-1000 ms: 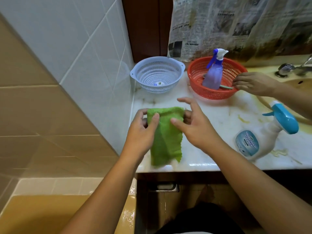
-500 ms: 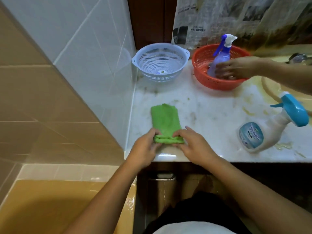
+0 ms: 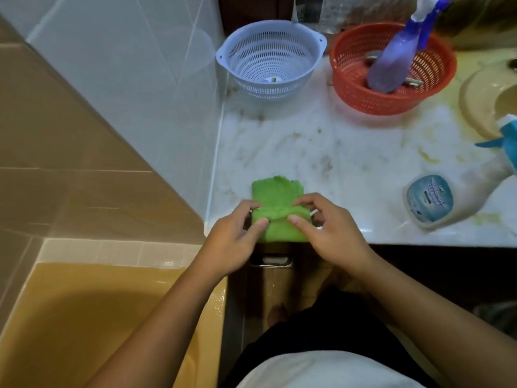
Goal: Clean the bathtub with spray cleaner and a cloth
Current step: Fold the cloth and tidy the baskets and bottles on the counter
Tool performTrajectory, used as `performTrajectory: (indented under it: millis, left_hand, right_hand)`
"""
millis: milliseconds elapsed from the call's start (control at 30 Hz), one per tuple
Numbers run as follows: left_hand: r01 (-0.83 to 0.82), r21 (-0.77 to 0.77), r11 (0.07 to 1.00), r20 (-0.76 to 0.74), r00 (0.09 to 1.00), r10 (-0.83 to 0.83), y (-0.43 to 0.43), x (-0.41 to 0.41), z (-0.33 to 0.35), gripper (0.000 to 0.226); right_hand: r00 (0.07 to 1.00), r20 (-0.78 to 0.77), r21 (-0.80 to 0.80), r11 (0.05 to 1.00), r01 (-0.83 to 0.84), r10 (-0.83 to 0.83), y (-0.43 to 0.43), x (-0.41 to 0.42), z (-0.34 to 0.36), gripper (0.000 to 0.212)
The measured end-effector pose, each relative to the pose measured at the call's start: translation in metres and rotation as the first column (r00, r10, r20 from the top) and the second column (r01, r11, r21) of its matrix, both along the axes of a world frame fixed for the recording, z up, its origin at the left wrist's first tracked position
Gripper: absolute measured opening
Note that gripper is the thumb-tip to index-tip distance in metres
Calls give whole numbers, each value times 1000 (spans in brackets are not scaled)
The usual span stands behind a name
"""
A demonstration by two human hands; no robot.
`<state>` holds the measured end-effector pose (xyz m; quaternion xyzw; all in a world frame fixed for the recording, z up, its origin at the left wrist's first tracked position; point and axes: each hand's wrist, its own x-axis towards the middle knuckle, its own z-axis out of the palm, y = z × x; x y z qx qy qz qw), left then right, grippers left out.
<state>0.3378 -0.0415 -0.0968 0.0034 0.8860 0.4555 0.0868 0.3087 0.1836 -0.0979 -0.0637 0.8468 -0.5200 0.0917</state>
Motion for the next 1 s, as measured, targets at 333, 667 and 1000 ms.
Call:
performTrajectory:
  millis: [333, 667, 1000]
  left_hand:
    - [-242, -259, 935, -93, 970, 225, 20, -85, -7, 27]
    - [-391, -244, 887, 57, 908, 416, 19, -72, -8, 41]
    - [-556, 246, 794, 426, 798, 427, 35, -67, -9, 52]
  right_hand:
    - [996, -61, 262, 962, 74, -60, -25, -91, -7, 21]
    - [990, 78, 340, 937, 81, -114, -16, -64, 0, 50]
    - [934, 285, 28, 976, 216, -215, -19, -32, -2, 54]
